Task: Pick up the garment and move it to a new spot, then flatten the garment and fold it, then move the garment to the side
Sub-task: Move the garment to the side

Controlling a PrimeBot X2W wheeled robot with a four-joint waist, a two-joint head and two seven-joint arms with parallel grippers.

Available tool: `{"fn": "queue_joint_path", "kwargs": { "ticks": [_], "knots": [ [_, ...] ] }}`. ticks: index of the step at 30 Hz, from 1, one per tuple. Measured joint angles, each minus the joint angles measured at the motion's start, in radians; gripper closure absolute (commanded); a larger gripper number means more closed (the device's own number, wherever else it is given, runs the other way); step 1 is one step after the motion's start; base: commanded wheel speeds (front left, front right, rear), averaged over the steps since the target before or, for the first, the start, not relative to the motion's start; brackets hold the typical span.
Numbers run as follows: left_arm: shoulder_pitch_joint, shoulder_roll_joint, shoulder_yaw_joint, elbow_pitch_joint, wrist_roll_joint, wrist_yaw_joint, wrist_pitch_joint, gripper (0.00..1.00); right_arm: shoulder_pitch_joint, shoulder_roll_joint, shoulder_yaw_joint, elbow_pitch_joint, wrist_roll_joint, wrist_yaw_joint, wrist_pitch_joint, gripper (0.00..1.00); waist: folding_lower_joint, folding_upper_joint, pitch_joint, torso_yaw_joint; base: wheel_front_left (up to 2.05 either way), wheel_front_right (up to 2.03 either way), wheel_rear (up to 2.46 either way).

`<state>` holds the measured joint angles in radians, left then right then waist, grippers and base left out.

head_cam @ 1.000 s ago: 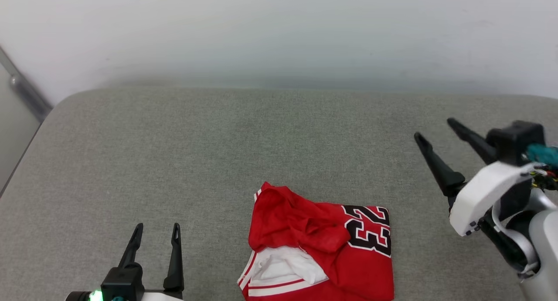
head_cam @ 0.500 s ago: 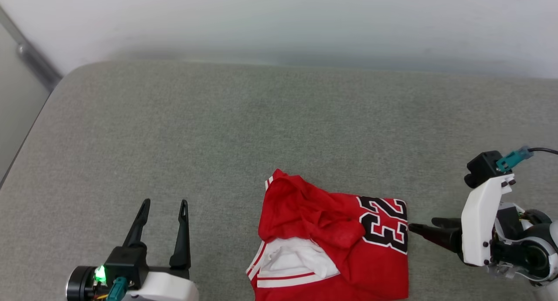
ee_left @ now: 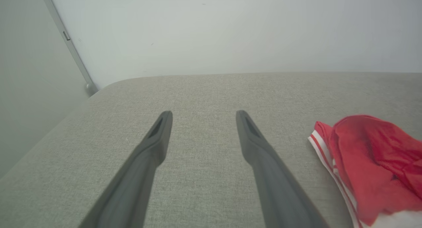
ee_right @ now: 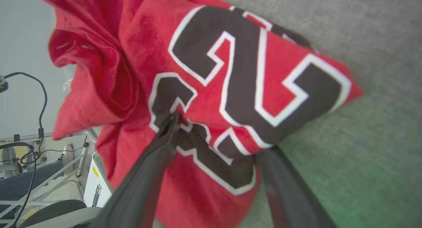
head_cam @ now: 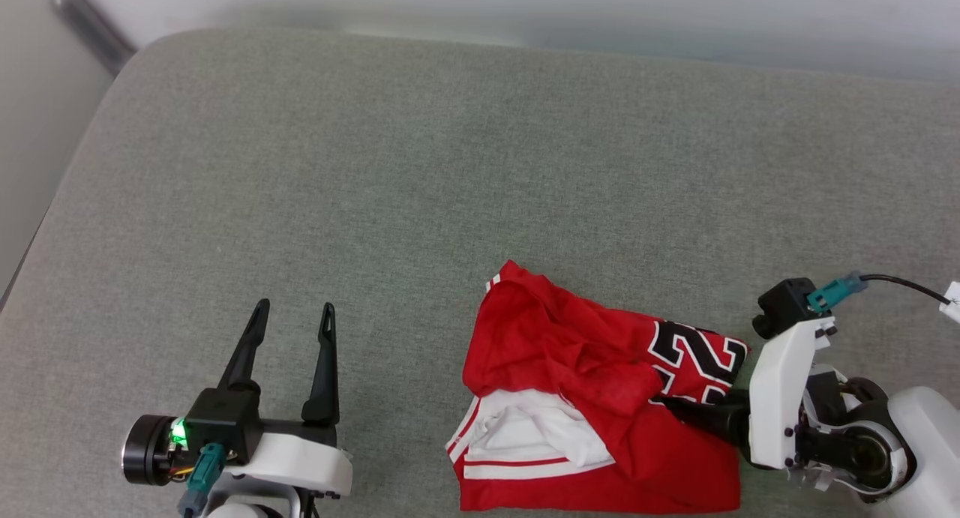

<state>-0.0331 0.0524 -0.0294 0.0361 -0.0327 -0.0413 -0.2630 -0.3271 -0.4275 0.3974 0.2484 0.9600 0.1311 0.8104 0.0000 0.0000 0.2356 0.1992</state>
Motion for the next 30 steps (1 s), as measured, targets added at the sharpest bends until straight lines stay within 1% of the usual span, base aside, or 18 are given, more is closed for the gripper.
{"fn": "queue_joint_path", "kwargs": {
  "ticks": [5,6,7,8,13,18,24,30],
  "knots": [
    [-0.016,0.0,-0.002,0.002,-0.003,0.0,0.0,0.0,-0.02,0.002,0.043,0.023,-0.001,0.001,-0.024,0.0,0.0,0.0,0.025,0.012,0.0,0.0,0.0],
    [-0.016,0.0,-0.002,0.002,-0.005,0.0,0.0,0.0,-0.022,0.002,0.049,0.027,0.001,0.001,-0.031,0.05,0.0,0.0,0.028,0.013,0.0,0.0,0.0],
    [-0.017,0.0,-0.003,0.004,-0.005,0.0,0.0,0.0,-0.024,0.001,0.055,0.029,0.004,0.001,-0.037,0.59,-0.0001,0.0,0.03,0.014,0.0,0.0,0.0],
    [-0.019,-0.001,-0.004,0.004,-0.005,0.0,0.0,0.0,-0.028,-0.002,0.065,0.029,0.007,0.001,-0.042,1.0,0.0,0.0,0.031,0.015,0.0,0.0,0.0],
    [-0.026,-0.001,-0.006,0.01,-0.005,0.002,0.0,0.0,-0.044,-0.017,0.121,0.022,0.025,0.0,-0.077,1.0,0.0,0.0,0.022,0.015,0.0,0.0,0.0],
    [-0.009,-0.001,-0.002,0.017,-0.006,0.008,0.0,0.0,-0.067,-0.052,0.171,-0.012,0.036,0.0,-0.118,1.0,0.0,0.0,-0.019,0.008,0.0,0.0,0.0],
    [0.035,-0.001,0.008,0.013,-0.006,0.016,0.0,0.0,-0.132,-0.137,0.247,-0.113,0.031,0.0,-0.133,1.0,0.0,0.0,-0.078,-0.028,0.0,0.0,0.0],
    [0.071,-0.001,0.027,0.002,-0.007,0.017,0.0,0.0,-0.206,-0.236,0.314,-0.22,0.012,0.0,-0.113,1.0,0.0,0.0,-0.108,-0.112,0.0,0.0,0.0]
  ]
}}
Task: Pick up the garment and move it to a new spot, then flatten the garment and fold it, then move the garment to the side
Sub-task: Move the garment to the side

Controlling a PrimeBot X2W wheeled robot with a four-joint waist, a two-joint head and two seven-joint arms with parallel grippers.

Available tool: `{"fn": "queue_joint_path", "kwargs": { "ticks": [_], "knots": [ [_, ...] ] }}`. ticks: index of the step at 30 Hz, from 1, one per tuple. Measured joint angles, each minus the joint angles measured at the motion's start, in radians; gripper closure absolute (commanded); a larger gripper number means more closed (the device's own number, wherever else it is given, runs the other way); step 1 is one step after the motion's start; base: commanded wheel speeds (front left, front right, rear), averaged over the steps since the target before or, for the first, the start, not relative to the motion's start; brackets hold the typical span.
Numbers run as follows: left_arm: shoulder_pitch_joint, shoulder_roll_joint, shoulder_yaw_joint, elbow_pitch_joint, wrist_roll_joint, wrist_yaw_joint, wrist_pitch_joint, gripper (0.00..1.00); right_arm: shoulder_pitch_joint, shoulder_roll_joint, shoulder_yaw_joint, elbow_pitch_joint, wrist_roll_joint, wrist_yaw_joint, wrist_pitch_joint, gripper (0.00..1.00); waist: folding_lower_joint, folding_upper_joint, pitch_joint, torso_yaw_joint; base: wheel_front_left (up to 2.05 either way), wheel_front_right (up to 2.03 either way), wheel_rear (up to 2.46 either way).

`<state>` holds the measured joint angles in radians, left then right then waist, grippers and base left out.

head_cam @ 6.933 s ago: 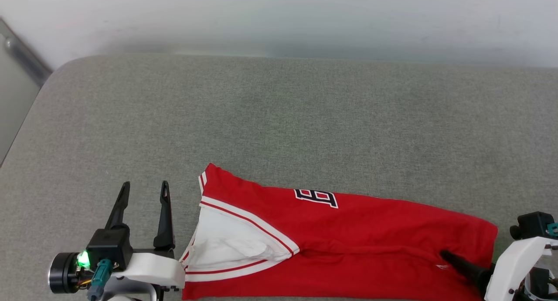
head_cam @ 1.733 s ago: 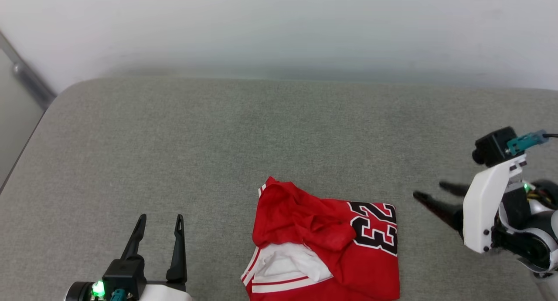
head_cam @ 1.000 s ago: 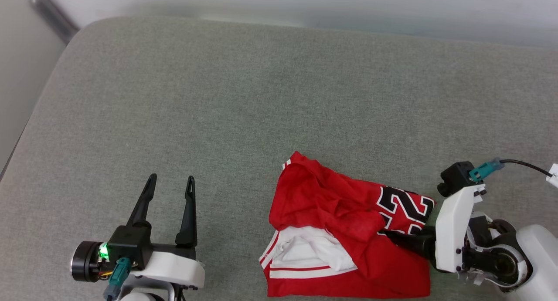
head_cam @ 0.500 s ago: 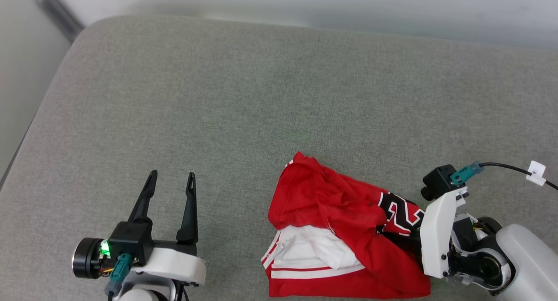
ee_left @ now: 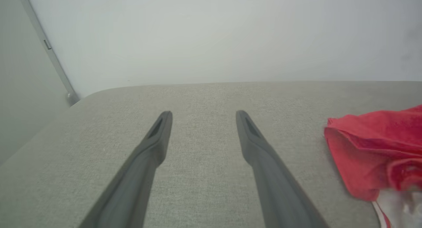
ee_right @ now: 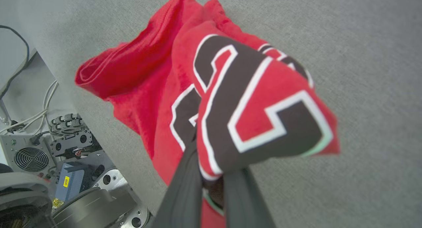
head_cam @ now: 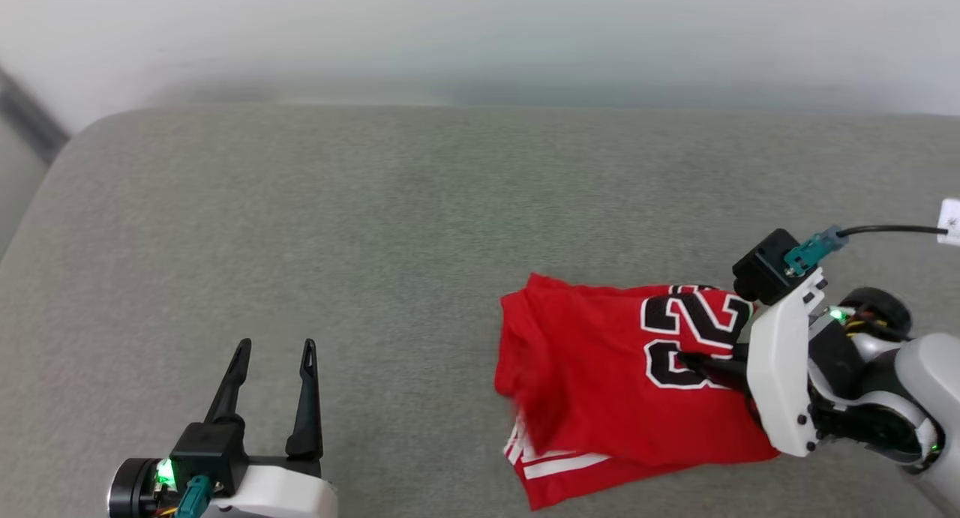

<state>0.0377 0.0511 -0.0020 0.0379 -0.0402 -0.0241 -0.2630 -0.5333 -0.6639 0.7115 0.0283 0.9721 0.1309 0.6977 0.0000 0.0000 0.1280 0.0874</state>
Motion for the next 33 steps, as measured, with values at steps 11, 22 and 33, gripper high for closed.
{"fn": "queue_joint_path", "kwargs": {
  "ticks": [11,22,33],
  "knots": [
    [-0.012,0.0,0.015,-0.028,0.005,-0.011,0.0,0.0,-0.106,-0.142,0.023,-0.019,-0.075,0.0,0.006,1.0,0.0,0.0,0.036,-0.185,0.0,0.0,0.0],
    [-0.096,0.028,0.024,-0.069,0.021,-0.04,0.0,0.0,-0.221,-0.236,-0.084,0.197,-0.22,0.0,-0.029,1.0,0.0001,0.0,0.2,-0.259,0.0,0.0,0.0],
    [-0.172,0.05,0.034,-0.115,0.024,-0.055,0.0,0.0,-0.295,-0.23,-0.28,0.406,-0.401,0.0,-0.067,1.0,0.0001,0.0,0.36,-0.266,0.0,0.0,0.0]
  ]
}}
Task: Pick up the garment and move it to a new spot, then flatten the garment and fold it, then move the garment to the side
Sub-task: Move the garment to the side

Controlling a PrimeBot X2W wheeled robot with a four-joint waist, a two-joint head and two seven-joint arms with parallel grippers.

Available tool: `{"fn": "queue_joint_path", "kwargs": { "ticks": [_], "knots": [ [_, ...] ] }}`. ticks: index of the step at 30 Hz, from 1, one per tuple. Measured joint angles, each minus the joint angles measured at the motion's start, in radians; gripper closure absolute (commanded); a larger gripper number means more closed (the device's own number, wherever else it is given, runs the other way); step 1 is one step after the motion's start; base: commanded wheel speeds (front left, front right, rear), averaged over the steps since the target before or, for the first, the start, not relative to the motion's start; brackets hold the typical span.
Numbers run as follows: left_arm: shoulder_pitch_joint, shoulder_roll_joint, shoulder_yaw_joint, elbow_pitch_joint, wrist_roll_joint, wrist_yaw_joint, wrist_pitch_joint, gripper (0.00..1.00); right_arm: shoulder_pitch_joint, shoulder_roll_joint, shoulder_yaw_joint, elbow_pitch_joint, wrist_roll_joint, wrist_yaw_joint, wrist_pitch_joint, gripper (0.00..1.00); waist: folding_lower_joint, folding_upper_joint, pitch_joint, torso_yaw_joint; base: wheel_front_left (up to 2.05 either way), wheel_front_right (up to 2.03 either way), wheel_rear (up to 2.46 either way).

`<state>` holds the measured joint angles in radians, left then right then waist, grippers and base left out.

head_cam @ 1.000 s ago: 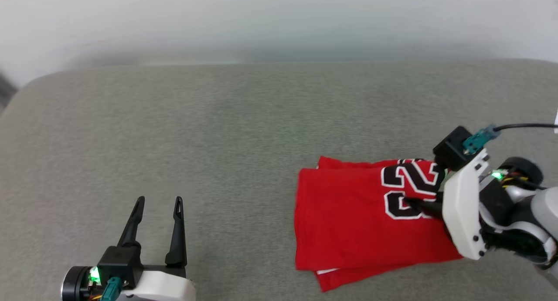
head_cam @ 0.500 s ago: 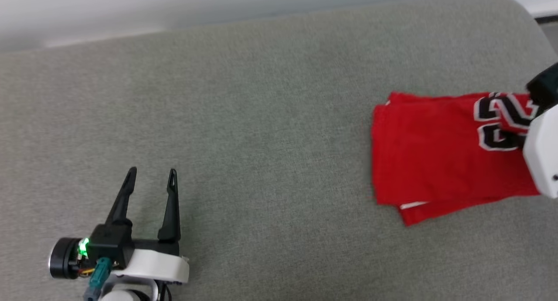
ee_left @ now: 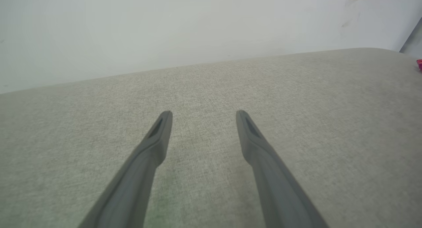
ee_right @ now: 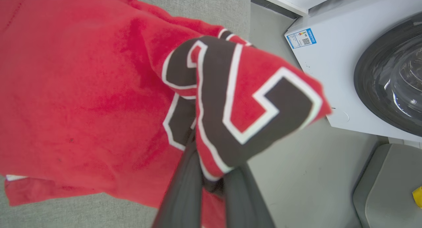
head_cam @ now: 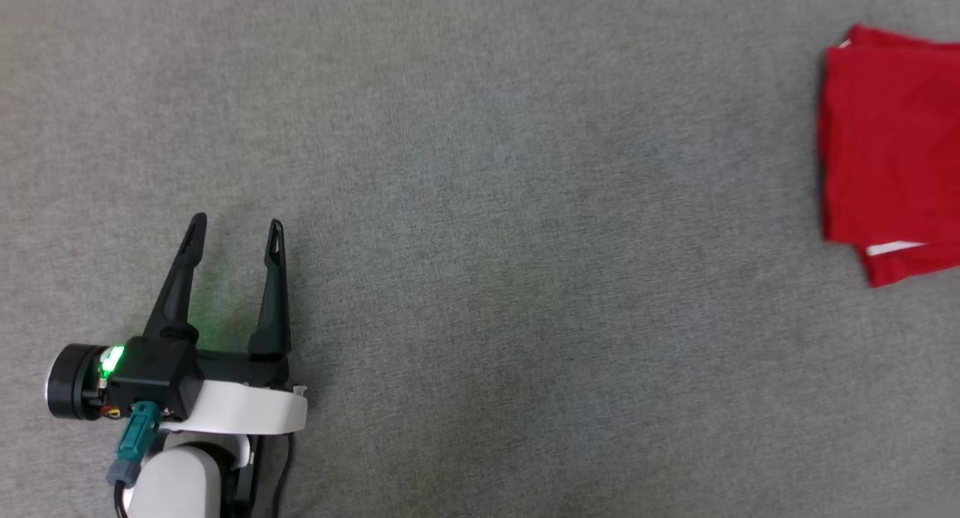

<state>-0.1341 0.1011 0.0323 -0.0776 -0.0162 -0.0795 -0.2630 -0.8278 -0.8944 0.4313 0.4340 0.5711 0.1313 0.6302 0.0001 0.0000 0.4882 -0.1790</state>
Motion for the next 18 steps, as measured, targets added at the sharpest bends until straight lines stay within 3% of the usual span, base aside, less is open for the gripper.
{"fn": "queue_joint_path", "kwargs": {
  "ticks": [6,7,8,14,17,18],
  "knots": [
    [-0.017,0.004,0.003,-0.011,-0.001,-0.007,0.0,0.0,-0.012,0.055,-0.091,0.065,-0.076,0.0,-0.025,1.0,0.0,0.0,0.047,0.01,0.0,0.0,0.0],
    [-0.018,0.003,0.003,-0.01,-0.001,-0.008,0.0,0.0,-0.012,0.069,-0.103,0.074,-0.091,0.0,-0.033,0.6,0.0,0.0,0.047,0.012,0.0,0.0,0.0],
    [-0.018,0.003,0.004,-0.007,-0.003,-0.008,0.0,0.0,-0.012,0.078,-0.111,0.082,-0.108,0.0,-0.038,0.0,0.0,0.0,0.044,0.013,0.0,0.0,0.0],
    [-0.011,-0.009,0.009,0.007,-0.005,-0.001,0.0,0.0,-0.008,0.096,-0.138,0.087,-0.213,0.0,-0.133,0.0,0.0,0.0,-0.01,0.022,0.0,0.0,0.0],
    [0.012,-0.018,0.009,0.017,-0.007,0.004,0.0,0.0,-0.008,0.118,-0.185,0.077,-0.273,0.0,-0.247,0.0,-0.0001,0.0,-0.053,0.027,0.0,0.0,0.0],
    [0.041,-0.023,0.009,0.026,-0.009,0.011,0.0,0.0,-0.001,0.166,-0.217,0.065,-0.343,0.0,-0.357,0.0,-0.0001,0.0,-0.1,0.032,0.0,0.0,0.0]
  ]
}}
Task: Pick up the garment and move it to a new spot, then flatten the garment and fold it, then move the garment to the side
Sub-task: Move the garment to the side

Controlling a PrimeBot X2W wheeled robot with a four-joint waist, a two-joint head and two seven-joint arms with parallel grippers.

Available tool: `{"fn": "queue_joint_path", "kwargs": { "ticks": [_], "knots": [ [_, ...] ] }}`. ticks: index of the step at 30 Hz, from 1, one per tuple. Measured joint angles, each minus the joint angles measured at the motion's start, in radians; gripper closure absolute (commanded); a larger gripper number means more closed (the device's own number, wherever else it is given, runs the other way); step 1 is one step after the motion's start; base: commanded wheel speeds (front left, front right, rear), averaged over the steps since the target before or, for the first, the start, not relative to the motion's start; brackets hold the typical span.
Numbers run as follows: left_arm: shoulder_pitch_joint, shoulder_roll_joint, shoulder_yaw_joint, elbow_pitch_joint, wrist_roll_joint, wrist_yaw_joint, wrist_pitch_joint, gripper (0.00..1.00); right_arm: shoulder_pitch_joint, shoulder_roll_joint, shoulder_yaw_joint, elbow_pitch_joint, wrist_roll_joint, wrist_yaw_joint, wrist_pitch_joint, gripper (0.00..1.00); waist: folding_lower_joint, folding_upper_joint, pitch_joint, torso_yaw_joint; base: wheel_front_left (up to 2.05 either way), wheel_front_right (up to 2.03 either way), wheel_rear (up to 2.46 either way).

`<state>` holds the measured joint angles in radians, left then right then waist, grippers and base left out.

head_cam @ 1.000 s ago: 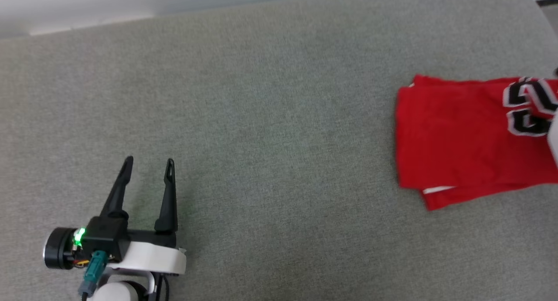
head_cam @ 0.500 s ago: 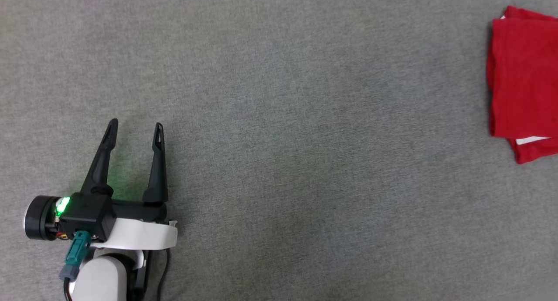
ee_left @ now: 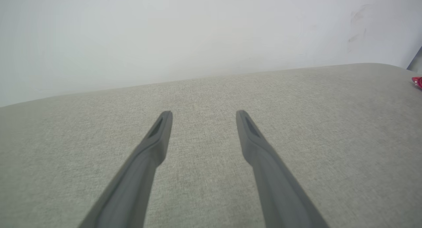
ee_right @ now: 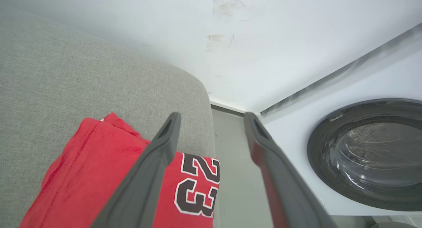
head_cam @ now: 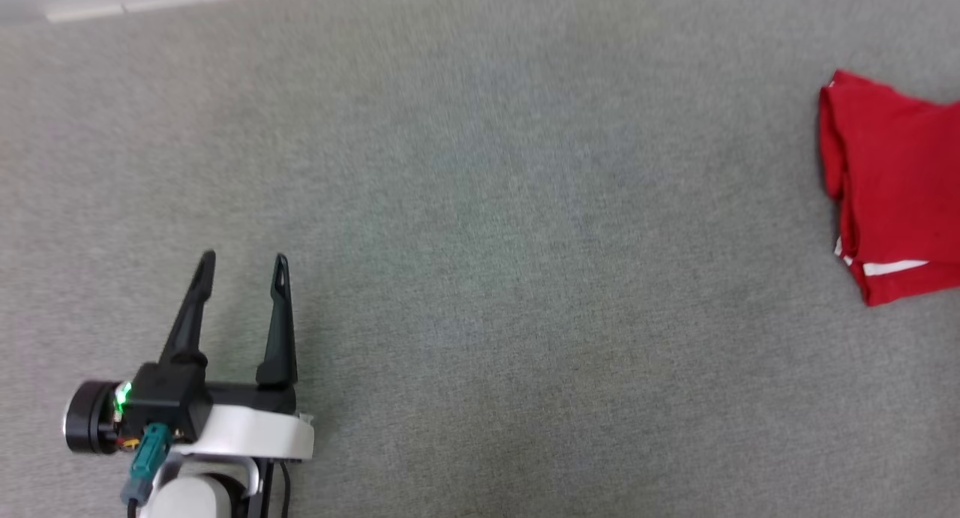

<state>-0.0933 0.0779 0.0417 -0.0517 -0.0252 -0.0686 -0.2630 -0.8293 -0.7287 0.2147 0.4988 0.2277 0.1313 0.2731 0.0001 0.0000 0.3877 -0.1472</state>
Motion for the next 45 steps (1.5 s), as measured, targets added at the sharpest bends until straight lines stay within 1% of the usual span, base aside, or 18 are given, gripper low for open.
{"fn": "queue_joint_path", "kwargs": {
  "ticks": [6,10,12,15,18,22,28,32,38,39,41,45],
  "knots": [
    [0.054,-0.013,0.001,0.015,-0.006,0.011,0.0,0.0,0.042,0.119,-0.103,-0.051,-0.116,0.0,-0.269,0.0,-0.0001,0.0,-0.096,0.02,0.0,0.0,0.0],
    [0.076,-0.019,0.0,0.024,-0.016,0.019,0.0,0.0,0.098,0.236,-0.182,-0.108,-0.169,0.0,-0.471,0.0,-0.0002,0.0,-0.147,0.042,0.0,0.0,0.0],
    [0.087,-0.021,0.002,0.028,-0.024,0.025,0.0,0.0,0.144,0.291,-0.197,-0.135,-0.193,0.0,-0.512,0.0,-0.0002,0.0,-0.17,0.057,0.0,0.0,0.0],
    [0.102,-0.022,0.0,0.035,-0.026,0.026,0.0,0.0,0.208,0.371,-0.212,-0.194,-0.206,0.0,-0.532,0.0,-0.0002,0.0,-0.202,0.078,0.0,0.0,0.0],
    [0.114,-0.024,-0.007,0.044,-0.026,0.026,0.0,0.0,0.277,0.437,-0.23,-0.274,-0.207,0.0,-0.536,0.0,-0.0002,0.0,-0.23,0.103,0.0,0.0,0.0],
    [0.126,-0.025,-0.016,0.052,-0.024,0.026,0.0,0.0,0.387,0.511,-0.249,-0.354,-0.197,0.0,-0.537,0.0,-0.0002,0.0,-0.265,0.138,0.0,0.0,0.0],
    [0.135,-0.026,-0.033,0.066,-0.022,0.024,0.0,0.0,0.545,0.597,-0.277,-0.4,-0.2,0.0,-0.536,0.0,-0.0003,0.0,-0.312,0.182,0.0,0.0,0.0],
    [0.15,-0.026,-0.036,0.075,-0.021,0.025,0.0,0.0,0.631,0.633,-0.291,-0.412,-0.192,0.0,-0.536,0.0,-0.0002,0.0,-0.34,0.198,0.0,0.0,0.0],
    [0.18,-0.026,-0.037,0.08,-0.021,0.029,0.0,0.0,0.757,0.662,-0.287,-0.417,-0.171,0.0,-0.536,0.0,-0.0002,0.0,-0.374,0.197,0.0,0.0,0.0],
    [0.193,-0.026,-0.036,0.082,-0.022,0.034,0.0,0.0,0.808,0.67,-0.278,-0.426,-0.16,0.0,-0.536,0.0,-0.0003,0.0,-0.385,0.194,0.0,0.0,0.0],
    [0.197,-0.027,-0.035,0.084,-0.025,0.035,0.0,0.0,0.839,0.673,-0.279,-0.428,-0.139,0.0,-0.536,0.0,-0.0002,0.0,-0.392,0.192,0.0,0.0,0.0],
    [0.214,-0.027,-0.038,0.086,-0.039,0.038,0.0,0.0,0.889,0.675,-0.268,-0.448,-0.131,0.0,-0.536,0.0,-0.0002,0.0,-0.406,0.188,0.0,0.0,0.0]
  ]
}}
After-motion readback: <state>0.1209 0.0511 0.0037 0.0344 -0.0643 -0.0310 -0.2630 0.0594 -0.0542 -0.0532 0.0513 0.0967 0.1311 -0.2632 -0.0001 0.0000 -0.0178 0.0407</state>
